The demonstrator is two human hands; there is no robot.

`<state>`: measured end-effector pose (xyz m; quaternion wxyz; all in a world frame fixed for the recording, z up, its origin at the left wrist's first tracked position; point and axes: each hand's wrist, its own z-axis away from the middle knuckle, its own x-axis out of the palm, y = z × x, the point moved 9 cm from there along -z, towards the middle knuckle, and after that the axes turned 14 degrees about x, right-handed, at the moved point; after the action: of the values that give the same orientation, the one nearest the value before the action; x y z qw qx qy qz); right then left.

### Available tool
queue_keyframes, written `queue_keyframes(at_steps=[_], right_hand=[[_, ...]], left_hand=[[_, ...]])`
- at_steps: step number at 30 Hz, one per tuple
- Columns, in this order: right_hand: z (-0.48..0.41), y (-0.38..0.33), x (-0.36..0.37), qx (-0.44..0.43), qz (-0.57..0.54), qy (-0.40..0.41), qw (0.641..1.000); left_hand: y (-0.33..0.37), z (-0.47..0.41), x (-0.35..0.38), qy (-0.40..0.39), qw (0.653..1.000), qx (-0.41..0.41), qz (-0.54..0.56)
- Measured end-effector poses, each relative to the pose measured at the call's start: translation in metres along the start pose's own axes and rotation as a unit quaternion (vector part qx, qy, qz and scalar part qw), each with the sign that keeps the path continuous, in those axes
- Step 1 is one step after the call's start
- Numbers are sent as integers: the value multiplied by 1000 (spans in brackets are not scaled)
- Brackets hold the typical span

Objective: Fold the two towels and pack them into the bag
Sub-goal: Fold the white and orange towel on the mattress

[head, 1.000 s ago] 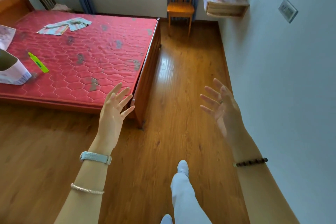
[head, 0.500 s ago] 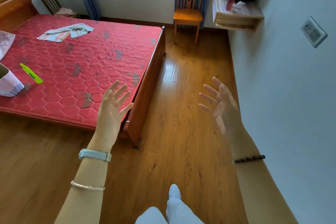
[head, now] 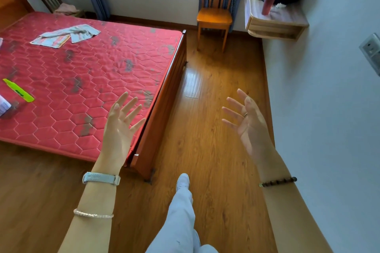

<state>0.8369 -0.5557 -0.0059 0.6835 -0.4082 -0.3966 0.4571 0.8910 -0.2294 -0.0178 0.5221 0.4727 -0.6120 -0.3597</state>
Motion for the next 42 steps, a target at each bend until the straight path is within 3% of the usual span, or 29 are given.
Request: queue_keyframes(at_steps=[22, 42], right_hand=[[-241, -99, 55, -6, 4, 18, 1000], [-506, -200, 35, -5, 9, -2, 1000]], left_hand=[[-52, -278, 34, -31, 999, -1, 21], [-139, -516, 120, -6, 1000, -5, 12]])
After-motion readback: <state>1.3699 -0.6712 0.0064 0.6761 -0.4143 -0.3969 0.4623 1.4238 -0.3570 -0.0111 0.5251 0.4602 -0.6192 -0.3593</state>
